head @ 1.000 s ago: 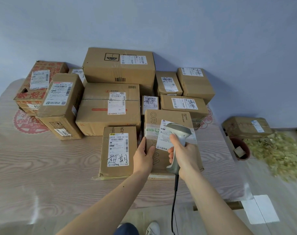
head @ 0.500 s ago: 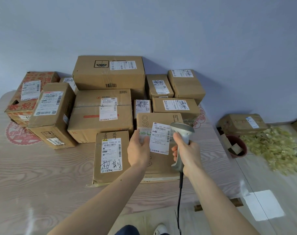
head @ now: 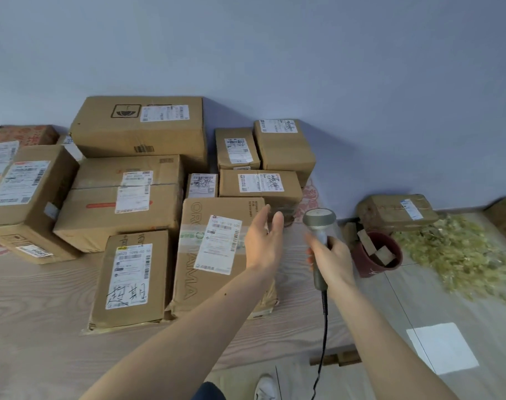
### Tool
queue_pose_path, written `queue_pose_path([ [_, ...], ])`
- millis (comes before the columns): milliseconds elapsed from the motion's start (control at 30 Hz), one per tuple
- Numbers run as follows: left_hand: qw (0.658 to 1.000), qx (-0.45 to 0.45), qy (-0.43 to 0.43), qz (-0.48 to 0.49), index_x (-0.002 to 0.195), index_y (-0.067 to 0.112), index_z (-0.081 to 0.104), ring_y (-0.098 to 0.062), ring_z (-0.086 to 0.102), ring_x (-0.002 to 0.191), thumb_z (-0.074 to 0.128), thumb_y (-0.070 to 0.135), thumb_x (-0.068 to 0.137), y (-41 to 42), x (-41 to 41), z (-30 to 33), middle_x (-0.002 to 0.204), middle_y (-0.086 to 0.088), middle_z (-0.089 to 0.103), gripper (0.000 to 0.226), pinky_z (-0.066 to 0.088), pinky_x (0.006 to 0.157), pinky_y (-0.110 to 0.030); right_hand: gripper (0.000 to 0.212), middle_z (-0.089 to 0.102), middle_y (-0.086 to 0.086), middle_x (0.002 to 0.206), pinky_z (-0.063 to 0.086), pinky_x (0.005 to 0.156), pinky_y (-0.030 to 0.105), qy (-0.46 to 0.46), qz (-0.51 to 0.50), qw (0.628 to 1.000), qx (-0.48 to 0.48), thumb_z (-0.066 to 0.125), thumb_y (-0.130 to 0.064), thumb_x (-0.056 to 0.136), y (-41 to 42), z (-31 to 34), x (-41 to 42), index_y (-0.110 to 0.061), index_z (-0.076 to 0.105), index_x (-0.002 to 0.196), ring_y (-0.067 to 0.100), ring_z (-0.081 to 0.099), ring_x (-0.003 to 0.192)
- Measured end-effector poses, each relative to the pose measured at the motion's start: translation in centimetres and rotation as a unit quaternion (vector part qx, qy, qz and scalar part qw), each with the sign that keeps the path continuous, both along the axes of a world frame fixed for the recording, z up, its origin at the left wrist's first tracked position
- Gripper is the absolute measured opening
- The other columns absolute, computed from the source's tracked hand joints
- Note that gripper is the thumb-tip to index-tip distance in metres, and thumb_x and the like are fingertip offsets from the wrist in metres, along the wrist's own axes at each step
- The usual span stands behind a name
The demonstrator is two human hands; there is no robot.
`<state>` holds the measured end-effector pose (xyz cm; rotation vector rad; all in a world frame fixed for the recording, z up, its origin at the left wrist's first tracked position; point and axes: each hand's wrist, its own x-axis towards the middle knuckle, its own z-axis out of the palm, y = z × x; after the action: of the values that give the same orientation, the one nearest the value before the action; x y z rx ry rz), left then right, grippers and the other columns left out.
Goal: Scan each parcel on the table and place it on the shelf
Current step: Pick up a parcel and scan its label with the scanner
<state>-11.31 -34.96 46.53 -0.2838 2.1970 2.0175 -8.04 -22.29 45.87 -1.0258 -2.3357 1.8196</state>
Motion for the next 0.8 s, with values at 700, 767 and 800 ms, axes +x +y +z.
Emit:
queue_pose_path([
  [700, 0.916, 0.135, -0.374, 0.059, 0.124, 0.015, 0.063, -0.019, 0.061, 0.086, 0.030, 0.066, 0.097, 11.2, -0.1, -11.4, 0.111, -0.005, 0.070, 0.067, 0.044, 0.071, -0.031, 0.074, 0.070, -0.006, 0.091, 0.057, 0.080, 0.046, -0.160, 0.121, 0.975, 0.091, 0.074, -0.071, 0.039, 8.4, -14.8, -3.3, -0.028, 0.064, 0.098, 0.022, 0.067, 0.088],
  [767, 0.907, 0.146, -0.391, 0.058, 0.125, 0.017, 0.062, -0.020, 0.064, 0.095, 0.027, 0.072, 0.094, 11.5, -0.1, -11.7, 0.113, -0.003, 0.071, 0.073, 0.044, 0.085, -0.037, 0.064, 0.070, -0.004, 0.094, 0.056, 0.080, 0.043, -0.164, 0.133, 0.973, 0.092, 0.084, -0.057, 0.052, 8.4, -14.6, -3.1, -0.023, 0.064, 0.102, 0.021, 0.067, 0.090],
  [800, 0.904, 0.150, -0.395, 0.057, 0.126, 0.018, 0.062, -0.022, 0.065, 0.098, 0.026, 0.075, 0.092, 11.6, -0.1, -11.9, 0.116, -0.003, 0.071, 0.076, 0.044, 0.089, -0.040, 0.059, 0.070, -0.003, 0.095, 0.056, 0.080, 0.042, -0.165, 0.134, 0.972, 0.097, 0.086, -0.051, 0.057, 8.4, -14.6, -3.0, -0.022, 0.064, 0.104, 0.021, 0.067, 0.091],
])
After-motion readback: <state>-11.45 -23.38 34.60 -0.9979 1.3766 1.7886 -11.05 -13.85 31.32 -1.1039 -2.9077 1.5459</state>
